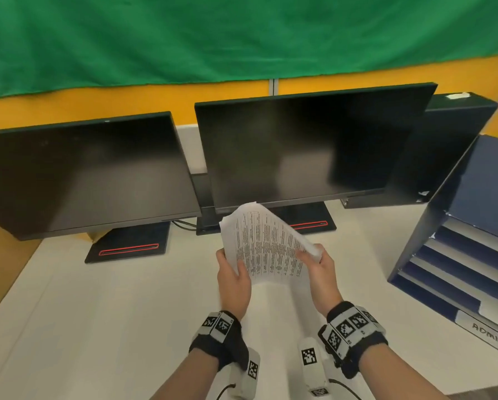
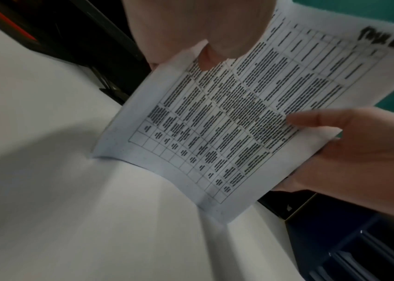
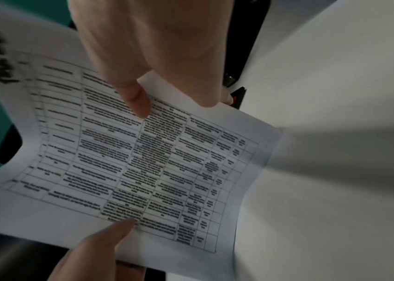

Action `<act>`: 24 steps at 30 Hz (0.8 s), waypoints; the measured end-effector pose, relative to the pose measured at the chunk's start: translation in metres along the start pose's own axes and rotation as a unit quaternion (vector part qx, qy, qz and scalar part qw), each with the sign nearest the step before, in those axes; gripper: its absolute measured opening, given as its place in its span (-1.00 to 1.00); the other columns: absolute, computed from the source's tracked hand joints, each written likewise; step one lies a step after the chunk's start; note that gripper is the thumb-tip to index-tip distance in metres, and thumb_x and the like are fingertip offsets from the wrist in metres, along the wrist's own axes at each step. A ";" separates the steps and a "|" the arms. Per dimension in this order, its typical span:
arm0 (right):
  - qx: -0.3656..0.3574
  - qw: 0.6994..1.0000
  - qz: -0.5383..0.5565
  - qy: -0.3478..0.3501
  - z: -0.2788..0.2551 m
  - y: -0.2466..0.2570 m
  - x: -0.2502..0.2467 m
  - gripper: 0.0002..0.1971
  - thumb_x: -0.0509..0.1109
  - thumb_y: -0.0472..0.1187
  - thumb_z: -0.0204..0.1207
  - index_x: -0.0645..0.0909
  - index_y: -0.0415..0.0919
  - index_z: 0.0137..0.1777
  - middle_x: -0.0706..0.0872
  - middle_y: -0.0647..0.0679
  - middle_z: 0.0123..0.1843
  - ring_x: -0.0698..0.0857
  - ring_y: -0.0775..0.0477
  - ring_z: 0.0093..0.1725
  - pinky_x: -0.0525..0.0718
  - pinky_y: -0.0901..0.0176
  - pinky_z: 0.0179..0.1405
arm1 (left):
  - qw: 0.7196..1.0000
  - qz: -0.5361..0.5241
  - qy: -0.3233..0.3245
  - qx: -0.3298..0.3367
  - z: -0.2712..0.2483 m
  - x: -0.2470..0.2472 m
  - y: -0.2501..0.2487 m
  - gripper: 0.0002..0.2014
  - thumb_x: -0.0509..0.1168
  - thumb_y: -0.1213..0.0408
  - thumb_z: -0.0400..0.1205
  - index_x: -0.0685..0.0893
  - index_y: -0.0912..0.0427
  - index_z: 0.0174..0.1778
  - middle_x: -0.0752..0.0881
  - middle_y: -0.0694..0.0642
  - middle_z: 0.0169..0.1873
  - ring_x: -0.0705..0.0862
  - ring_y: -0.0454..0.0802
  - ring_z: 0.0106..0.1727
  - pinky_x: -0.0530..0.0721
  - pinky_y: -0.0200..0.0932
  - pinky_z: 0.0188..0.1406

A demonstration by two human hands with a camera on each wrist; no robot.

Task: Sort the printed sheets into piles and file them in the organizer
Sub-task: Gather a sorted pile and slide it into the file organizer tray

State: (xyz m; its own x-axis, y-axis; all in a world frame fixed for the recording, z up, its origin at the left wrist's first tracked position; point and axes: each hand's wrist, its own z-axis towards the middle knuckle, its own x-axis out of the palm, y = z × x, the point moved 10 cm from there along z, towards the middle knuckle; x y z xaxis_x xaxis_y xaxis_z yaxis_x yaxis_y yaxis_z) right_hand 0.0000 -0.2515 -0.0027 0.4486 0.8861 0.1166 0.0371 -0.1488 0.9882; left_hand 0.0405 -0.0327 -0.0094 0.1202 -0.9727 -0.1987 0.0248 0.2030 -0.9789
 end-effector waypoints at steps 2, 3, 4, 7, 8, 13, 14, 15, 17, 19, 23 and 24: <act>0.011 1.000 -0.012 -0.011 -0.001 -0.006 -0.005 -0.91 0.29 -0.24 0.46 0.50 -0.19 -0.05 0.60 -0.03 -0.08 0.54 -0.03 -0.05 0.47 0.18 -0.15 | 1.000 0.000 0.009 -0.013 -0.002 0.007 0.007 -0.76 0.12 0.38 0.71 0.30 0.15 0.27 0.60 0.07 0.17 0.64 -0.05 0.09 0.61 -0.50 -0.21; 0.029 0.999 -0.012 -0.014 -0.001 -0.012 -0.006 -0.92 0.26 -0.24 0.52 0.47 -0.17 -0.02 0.57 -0.01 -0.07 0.53 -0.01 -0.03 0.47 0.19 -0.14 | 1.000 0.000 0.015 -0.021 -0.003 0.010 0.011 -0.76 0.11 0.38 0.72 0.30 0.15 0.28 0.59 0.08 0.19 0.64 -0.02 0.11 0.60 -0.48 -0.16; 0.042 0.999 -0.013 -0.019 -0.001 -0.017 -0.009 -0.92 0.22 -0.25 0.58 0.45 -0.17 0.05 0.56 0.00 -0.05 0.53 0.00 -0.01 0.48 0.20 -0.11 | 0.999 0.006 0.020 -0.027 -0.003 0.013 0.013 -0.77 0.10 0.38 0.72 0.31 0.13 0.28 0.60 0.08 0.18 0.64 -0.01 0.12 0.61 -0.44 -0.13; 0.046 0.997 -0.028 -0.053 -0.001 -0.020 -0.027 -0.76 0.12 -0.25 0.67 0.45 -0.16 0.29 0.64 0.00 0.12 0.61 -0.02 0.15 0.60 0.02 0.15 | 0.999 0.025 0.040 -0.007 -0.004 0.025 0.004 -0.82 0.06 0.38 0.74 0.36 0.05 0.19 0.62 0.01 0.04 0.67 -0.16 -0.01 0.62 -0.52 -0.27; 0.045 0.996 -0.033 -0.073 -0.003 -0.018 -0.038 -0.72 0.10 -0.26 0.66 0.46 -0.12 0.31 0.66 0.00 0.17 0.63 -0.04 0.19 0.61 -0.04 0.24 | 0.998 0.027 0.055 0.004 -0.006 0.032 -0.001 -0.82 0.06 0.39 0.74 0.38 0.02 0.16 0.63 -0.04 -0.02 0.66 -0.24 -0.06 0.62 -0.53 -0.33; 0.063 0.979 -0.036 -0.191 -0.032 -0.026 -0.128 -0.70 0.09 -0.26 0.62 0.56 -0.01 0.23 0.73 0.01 0.11 0.68 -0.05 0.13 0.62 -0.15 0.27 | 0.980 0.068 0.181 0.042 -0.033 0.093 -0.022 -0.74 0.11 0.34 0.70 0.52 -0.18 0.05 0.73 -0.14 -0.16 0.74 -0.15 -0.18 0.77 -0.21 -0.23; 0.068 0.975 -0.036 -0.207 -0.043 -0.029 -0.146 -0.71 0.10 -0.24 0.64 0.58 0.03 0.18 0.74 0.02 0.10 0.69 -0.03 0.13 0.62 -0.12 0.25 | 0.973 0.085 0.209 0.046 -0.042 0.108 -0.023 -0.75 0.11 0.34 0.69 0.55 -0.15 0.07 0.75 -0.12 -0.17 0.75 -0.12 -0.20 0.77 -0.17 -0.22; 0.073 0.972 -0.038 -0.222 -0.055 -0.031 -0.165 -0.73 0.10 -0.23 0.64 0.59 0.07 0.12 0.74 0.03 0.08 0.69 -0.02 0.11 0.62 -0.10 0.23 | 0.965 0.101 0.237 0.049 -0.053 0.124 -0.023 -0.76 0.10 0.34 0.68 0.56 -0.07 0.12 0.76 -0.10 -0.17 0.76 -0.09 -0.22 0.78 -0.13 -0.21; 0.081 0.960 -0.054 -0.261 -0.078 -0.034 -0.203 -0.74 0.09 -0.23 0.63 0.58 0.09 0.00 0.73 0.04 0.03 0.67 -0.04 0.09 0.60 -0.11 0.22 | 0.949 0.122 0.288 0.050 -0.077 0.155 -0.022 -0.72 0.08 0.32 0.68 0.52 0.00 0.25 0.78 -0.07 -0.18 0.76 0.01 -0.24 0.76 -0.09 -0.22; 0.084 0.944 -0.071 -0.310 -0.099 -0.032 -0.240 -0.75 0.08 -0.25 0.59 0.57 0.05 -0.07 0.71 0.04 -0.01 0.66 -0.10 0.06 0.58 -0.14 0.20 | 0.934 0.130 0.330 0.049 -0.103 0.183 -0.026 -0.66 0.06 0.29 0.68 0.48 0.02 0.37 0.79 -0.03 -0.16 0.76 0.05 -0.24 0.76 -0.09 -0.22; 0.068 0.912 -0.096 -0.392 -0.127 -0.009 -0.304 -0.81 0.11 -0.28 0.56 0.55 -0.06 -0.09 0.67 -0.01 -0.08 0.63 -0.15 -0.01 0.57 -0.10 0.04 | 0.913 0.093 0.395 0.046 -0.142 0.232 -0.057 -0.69 0.05 0.31 0.68 0.50 0.08 0.32 0.78 -0.05 -0.08 0.77 -0.01 -0.23 0.78 -0.03 -0.21; 0.063 0.906 -0.103 -0.407 -0.132 -0.003 -0.318 -0.83 0.13 -0.28 0.56 0.56 -0.13 -0.06 0.66 -0.04 -0.09 0.62 -0.16 -0.03 0.56 -0.07 -0.01 | 0.909 0.086 0.407 0.042 -0.148 0.244 -0.065 -0.71 0.04 0.33 0.68 0.50 0.07 0.29 0.77 -0.03 -0.06 0.75 -0.04 -0.27 0.77 -0.07 -0.26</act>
State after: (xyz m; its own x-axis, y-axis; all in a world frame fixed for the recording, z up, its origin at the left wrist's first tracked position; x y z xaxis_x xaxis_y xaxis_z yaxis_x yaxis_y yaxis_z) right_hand -0.2604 -0.4754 -0.0295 0.9280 0.2920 -0.2315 0.2731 -0.1104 0.9556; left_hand -0.0787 -0.2999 -0.0013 -0.6428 -0.6803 -0.3522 0.1556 0.3343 -0.9295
